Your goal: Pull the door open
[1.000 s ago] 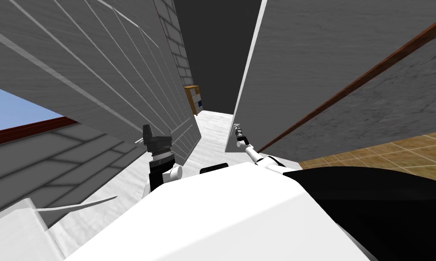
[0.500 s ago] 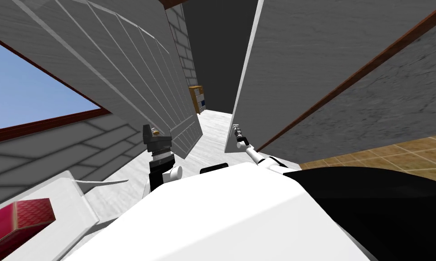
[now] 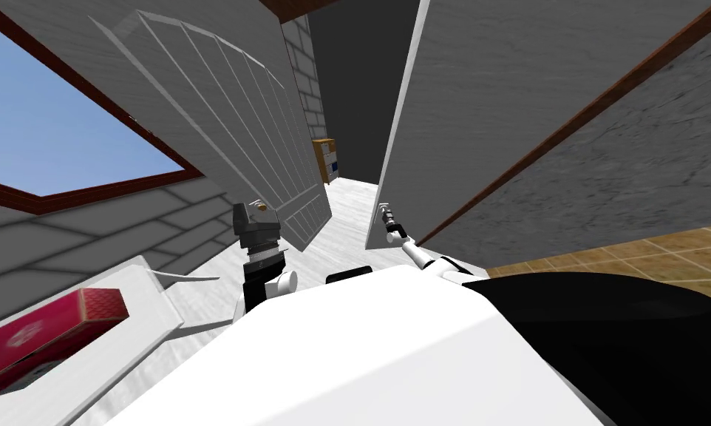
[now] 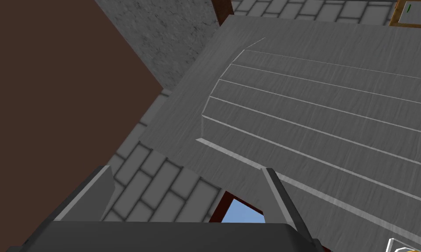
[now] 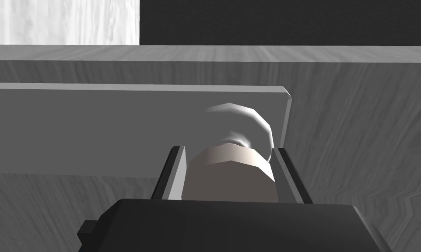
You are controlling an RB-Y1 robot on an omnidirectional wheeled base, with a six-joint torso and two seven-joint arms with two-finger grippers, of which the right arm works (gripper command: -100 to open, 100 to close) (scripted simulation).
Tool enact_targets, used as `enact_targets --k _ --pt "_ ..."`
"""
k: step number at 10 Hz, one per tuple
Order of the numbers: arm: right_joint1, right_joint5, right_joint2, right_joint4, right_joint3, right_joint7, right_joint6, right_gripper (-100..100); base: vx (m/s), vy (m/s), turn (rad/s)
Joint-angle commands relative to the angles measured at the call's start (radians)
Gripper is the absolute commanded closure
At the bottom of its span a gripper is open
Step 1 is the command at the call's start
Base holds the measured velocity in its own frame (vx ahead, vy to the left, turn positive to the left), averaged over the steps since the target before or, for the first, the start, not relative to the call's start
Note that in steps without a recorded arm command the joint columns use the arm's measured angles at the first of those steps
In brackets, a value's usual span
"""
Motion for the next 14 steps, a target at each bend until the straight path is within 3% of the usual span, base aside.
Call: enact_targets --k 1,6,8,9,10,14 --pt "0.008 -0.007 -0.013 -0.011 0.025 -0.009 -0.006 100 -0.247 -0.111 0.134" --pt "0.033 -0.041 -0.069 -0.060 0.103 -0.035 -0.026 100 -0.217 -0.087 0.121" --pt "0.035 -0.041 -0.071 -0.061 0.104 -0.034 -0.025 100 -0.158 -0.055 0.053" --pt "0.046 -0.055 -0.093 -0.077 0.134 -0.042 -0.037 100 -0.150 -0.046 0.100" --pt "0.048 -0.059 -0.100 -0.081 0.142 -0.044 -0.040 100 -0.200 -0.073 0.123" --pt "0.069 -0.096 -0.160 -0.123 0.211 -0.063 -0.074 100 -0.178 -0.107 0.122"
